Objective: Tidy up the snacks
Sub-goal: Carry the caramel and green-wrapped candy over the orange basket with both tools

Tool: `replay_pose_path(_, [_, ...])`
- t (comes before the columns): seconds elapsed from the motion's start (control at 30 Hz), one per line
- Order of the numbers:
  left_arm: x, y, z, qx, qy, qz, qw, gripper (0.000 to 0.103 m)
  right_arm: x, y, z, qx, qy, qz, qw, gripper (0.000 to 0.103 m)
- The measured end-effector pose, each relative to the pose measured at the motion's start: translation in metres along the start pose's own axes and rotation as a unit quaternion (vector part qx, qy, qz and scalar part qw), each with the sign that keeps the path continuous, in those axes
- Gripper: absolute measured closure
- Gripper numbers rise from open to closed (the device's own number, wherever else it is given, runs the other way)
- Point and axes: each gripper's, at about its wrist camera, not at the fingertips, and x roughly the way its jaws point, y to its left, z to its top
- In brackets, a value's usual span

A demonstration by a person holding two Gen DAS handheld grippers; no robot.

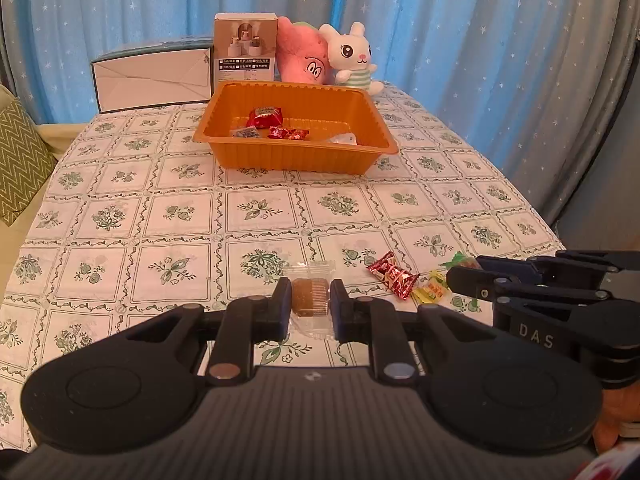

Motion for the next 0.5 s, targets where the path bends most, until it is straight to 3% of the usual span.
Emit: replay_pose_path(0.5, [0.005, 0.006, 0.021, -0.001, -0.006, -0.004, 1.0, 0.085, 0.004, -0.01, 0.015, 0.012, -0.003, -0.005, 1.0, 0.081])
